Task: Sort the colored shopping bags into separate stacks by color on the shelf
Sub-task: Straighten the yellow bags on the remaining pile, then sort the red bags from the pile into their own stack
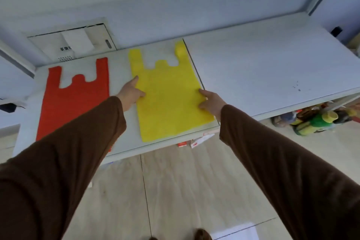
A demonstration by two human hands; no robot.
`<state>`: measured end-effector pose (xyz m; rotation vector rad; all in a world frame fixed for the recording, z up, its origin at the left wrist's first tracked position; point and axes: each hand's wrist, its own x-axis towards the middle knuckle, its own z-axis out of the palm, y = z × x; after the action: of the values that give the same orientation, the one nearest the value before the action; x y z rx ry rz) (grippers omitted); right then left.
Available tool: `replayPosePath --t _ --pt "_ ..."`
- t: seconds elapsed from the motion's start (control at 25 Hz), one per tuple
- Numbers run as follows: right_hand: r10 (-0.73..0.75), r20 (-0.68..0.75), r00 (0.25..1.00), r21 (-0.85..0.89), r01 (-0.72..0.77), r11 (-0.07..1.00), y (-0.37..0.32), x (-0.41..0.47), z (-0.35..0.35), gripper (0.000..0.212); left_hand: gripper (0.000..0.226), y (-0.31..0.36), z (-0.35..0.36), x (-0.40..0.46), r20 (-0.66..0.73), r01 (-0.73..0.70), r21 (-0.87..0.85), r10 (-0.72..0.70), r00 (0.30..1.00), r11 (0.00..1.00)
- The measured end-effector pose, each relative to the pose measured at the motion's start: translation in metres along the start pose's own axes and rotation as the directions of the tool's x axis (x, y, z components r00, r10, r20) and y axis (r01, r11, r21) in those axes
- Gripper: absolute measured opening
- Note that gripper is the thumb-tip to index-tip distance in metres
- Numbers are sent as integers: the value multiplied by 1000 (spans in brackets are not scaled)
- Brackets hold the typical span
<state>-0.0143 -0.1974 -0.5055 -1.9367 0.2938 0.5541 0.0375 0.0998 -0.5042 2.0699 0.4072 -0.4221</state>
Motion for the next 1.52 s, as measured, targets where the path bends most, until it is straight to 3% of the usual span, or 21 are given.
replayPosePath --t 0.24,0.4,0.52,0.68,0.88,1.04,1.2,1.4,1.52 --pt "-43 -116 992 -107 30 994 16 21 15 70 83 -21 16 24 -66 -23 89 29 997 996" --pt "-50 -225 973 -99 28 995 18 -1 6 61 80 -19 10 -2 -190 4 215 37 981 977" --pt "-56 -276 960 -80 35 996 5 -56 -12 48 68 -4 6 -65 -117 -81 262 114 987 962" --pt "-128 -261 957 -37 122 992 -55 -161 -41 39 46 64 0 -184 5 -260 270 268 963 927" --pt "-404 -209 890 -163 376 912 -137 -296 -94 29 25 161 -29 -333 149 -517 262 495 856 815" --pt "-527 -255 811 -175 497 850 -202 -367 -140 19 19 235 -62 -415 114 -621 218 612 782 753" --pt "-606 -323 727 -192 577 794 -247 -376 -183 17 17 296 -92 -432 14 -665 167 672 740 728" --pt "-512 -291 808 -196 473 859 -281 -326 -231 26 28 338 -101 -380 -53 -646 306 690 722 699" --pt "-433 -131 892 -291 383 877 -297 -282 -248 46 50 337 -107 -324 -114 -417 492 531 839 764"
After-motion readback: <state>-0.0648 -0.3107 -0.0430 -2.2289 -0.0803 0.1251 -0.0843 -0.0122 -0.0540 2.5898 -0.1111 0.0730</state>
